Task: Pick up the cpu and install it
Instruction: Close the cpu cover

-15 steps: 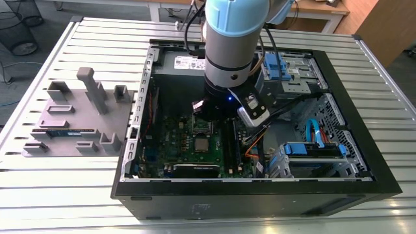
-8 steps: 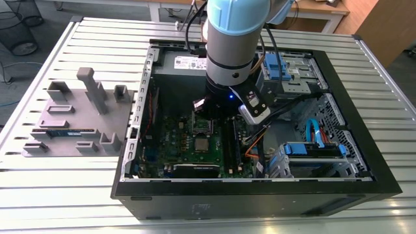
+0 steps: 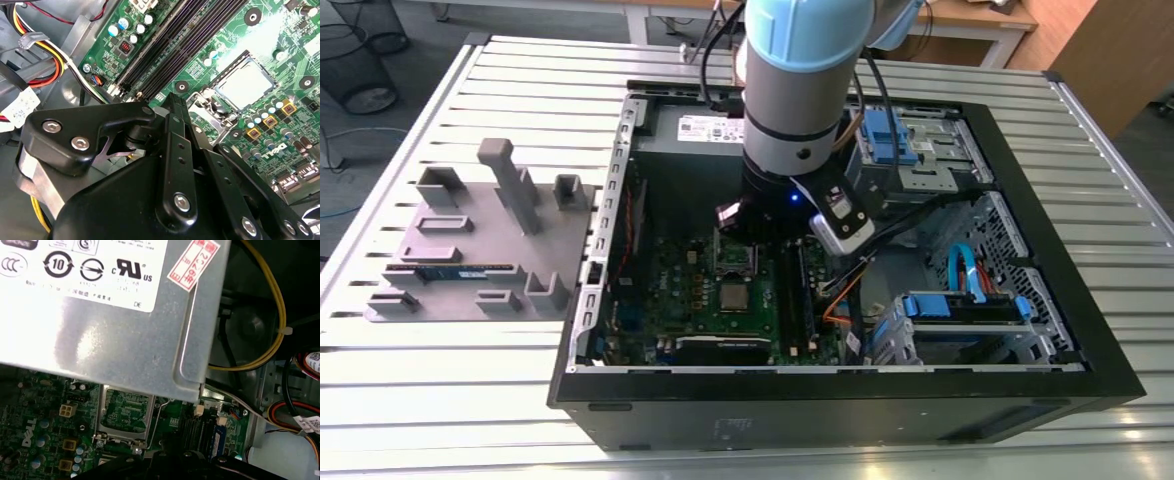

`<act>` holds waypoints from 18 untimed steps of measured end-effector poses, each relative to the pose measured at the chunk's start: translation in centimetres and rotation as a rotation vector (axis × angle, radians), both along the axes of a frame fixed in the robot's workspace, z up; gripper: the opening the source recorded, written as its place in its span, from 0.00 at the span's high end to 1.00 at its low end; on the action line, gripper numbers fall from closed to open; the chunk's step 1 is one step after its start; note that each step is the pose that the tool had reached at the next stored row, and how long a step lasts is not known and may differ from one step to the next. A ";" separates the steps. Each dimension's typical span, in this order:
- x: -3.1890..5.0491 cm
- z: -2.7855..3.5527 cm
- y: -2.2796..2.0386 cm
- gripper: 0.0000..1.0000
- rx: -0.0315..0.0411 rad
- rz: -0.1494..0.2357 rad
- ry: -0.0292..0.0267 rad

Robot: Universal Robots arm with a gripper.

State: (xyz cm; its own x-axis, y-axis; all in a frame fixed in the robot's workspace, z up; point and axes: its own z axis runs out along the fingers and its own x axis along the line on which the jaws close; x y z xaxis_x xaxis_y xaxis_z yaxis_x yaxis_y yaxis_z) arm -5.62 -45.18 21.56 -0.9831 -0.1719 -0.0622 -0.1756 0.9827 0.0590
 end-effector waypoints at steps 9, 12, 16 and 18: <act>0.04 -0.06 0.46 0.89 0.0001 0.000 0.0000; 0.07 -0.12 0.59 0.89 0.0002 0.002 -0.0001; 0.07 -0.24 0.65 0.89 0.0001 0.019 0.0000; 0.06 -0.28 0.65 0.89 -0.0001 0.038 0.0000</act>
